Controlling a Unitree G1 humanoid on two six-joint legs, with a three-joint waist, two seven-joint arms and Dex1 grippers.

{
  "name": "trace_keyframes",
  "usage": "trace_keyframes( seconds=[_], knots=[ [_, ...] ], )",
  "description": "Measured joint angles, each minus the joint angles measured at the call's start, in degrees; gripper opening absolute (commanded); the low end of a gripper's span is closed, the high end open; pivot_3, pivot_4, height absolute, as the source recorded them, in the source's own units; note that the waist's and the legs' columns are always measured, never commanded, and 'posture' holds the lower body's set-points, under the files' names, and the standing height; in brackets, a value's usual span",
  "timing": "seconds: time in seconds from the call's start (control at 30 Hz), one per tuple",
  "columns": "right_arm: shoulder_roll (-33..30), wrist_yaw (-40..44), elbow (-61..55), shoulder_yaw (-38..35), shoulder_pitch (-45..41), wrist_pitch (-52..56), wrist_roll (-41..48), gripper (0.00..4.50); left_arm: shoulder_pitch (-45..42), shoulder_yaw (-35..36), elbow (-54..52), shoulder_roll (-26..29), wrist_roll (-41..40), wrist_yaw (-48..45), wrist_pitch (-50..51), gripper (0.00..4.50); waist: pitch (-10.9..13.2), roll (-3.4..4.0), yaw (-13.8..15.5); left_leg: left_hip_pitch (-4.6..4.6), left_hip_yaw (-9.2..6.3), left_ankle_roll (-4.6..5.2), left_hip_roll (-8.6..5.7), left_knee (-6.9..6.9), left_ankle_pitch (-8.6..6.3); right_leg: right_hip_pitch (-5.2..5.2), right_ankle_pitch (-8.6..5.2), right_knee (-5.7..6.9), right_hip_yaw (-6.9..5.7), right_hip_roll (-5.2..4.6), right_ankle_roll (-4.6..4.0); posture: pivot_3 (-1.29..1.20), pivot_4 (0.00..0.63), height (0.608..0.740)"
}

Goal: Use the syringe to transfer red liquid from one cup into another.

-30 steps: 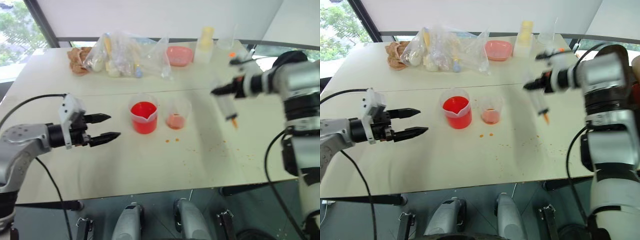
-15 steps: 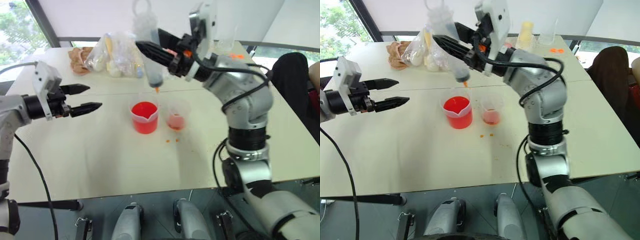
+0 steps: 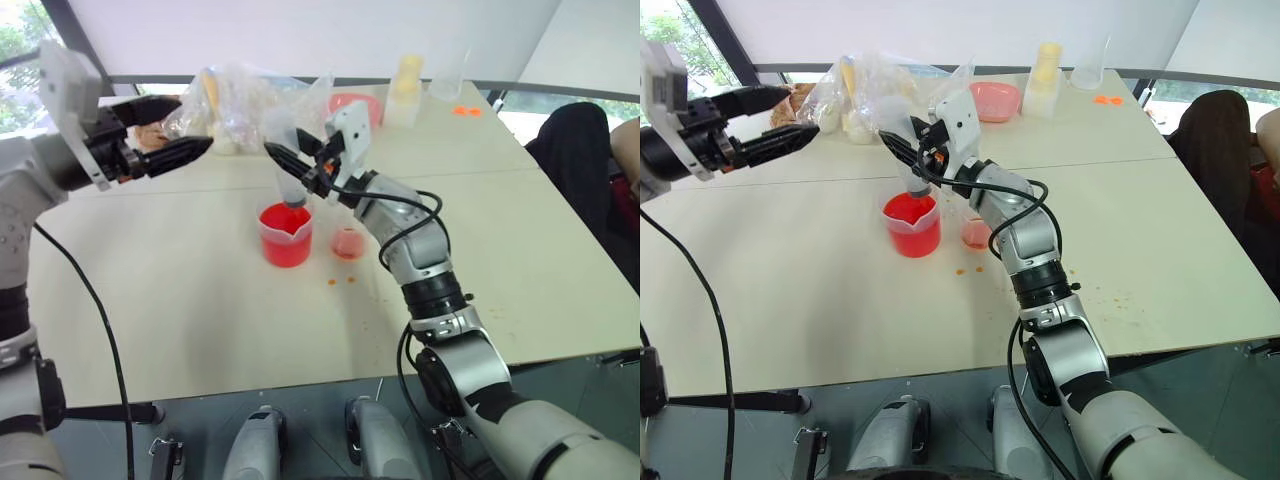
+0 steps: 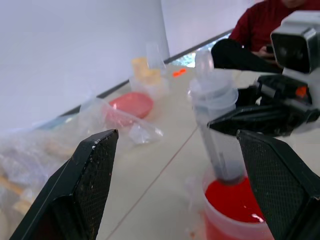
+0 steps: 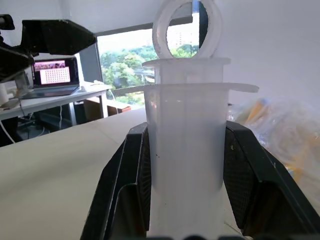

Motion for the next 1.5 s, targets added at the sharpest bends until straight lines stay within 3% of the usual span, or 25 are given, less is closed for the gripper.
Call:
trace_keyframes(
  seconds=[0.3,0.67,0.77,1.0,1.5],
  knots=[
    [2.6,-2.2,-4.7,1.6,2.3,1.2,0.1,1.39,-11.9,-7.9,12.9,-11.4,9.5,1.4,-12.9,3.98,0.0,-0.02,0.2,-0.01,-0.04,-0.04,-0.06,0.04,0.03,0.06,0.0,-0.02,-0.03,-0.03,0.0,0.0,0.15,0.74],
    [3.1,-5.4,-6.3,2.4,5.2,2.4,-1.2,1.39,-15.9,-11.6,23.0,-14.2,16.8,-2.4,-23.6,3.98,0.0,-0.01,0.0,0.0,-0.04,-0.04,-0.04,0.03,0.03,0.04,0.0,0.01,-0.02,0.0,0.0,0.0,0.15,0.74],
    [3.4,-5.9,-6.6,2.5,5.3,2.7,-1.2,1.39,-16.9,-12.3,23.6,-13.9,18.1,-3.6,-24.4,3.18,0.0,-0.01,0.0,0.0,-0.05,-0.04,-0.04,0.03,0.03,0.04,0.0,0.0,-0.02,0.0,0.01,0.0,0.15,0.74],
    [3.6,-7.6,-6.6,2.0,5.4,3.1,-1.7,1.39,-17.0,-15.1,23.5,-14.3,20.0,-5.6,-27.6,0.04,0.0,-0.01,0.1,-0.01,-0.05,-0.04,-0.04,0.04,0.03,0.04,0.0,0.0,-0.02,-0.01,0.01,0.0,0.15,0.74],
    [5.6,-8.5,-7.9,1.9,8.3,1.9,-2.2,1.39,-17.1,-15.1,23.6,-15.1,19.5,-5.7,-26.7,0.04,0.0,-0.01,0.0,0.0,-0.06,-0.03,-0.03,0.03,0.03,0.04,0.0,0.01,-0.02,0.01,0.01,0.0,0.15,0.74]
  ],
)
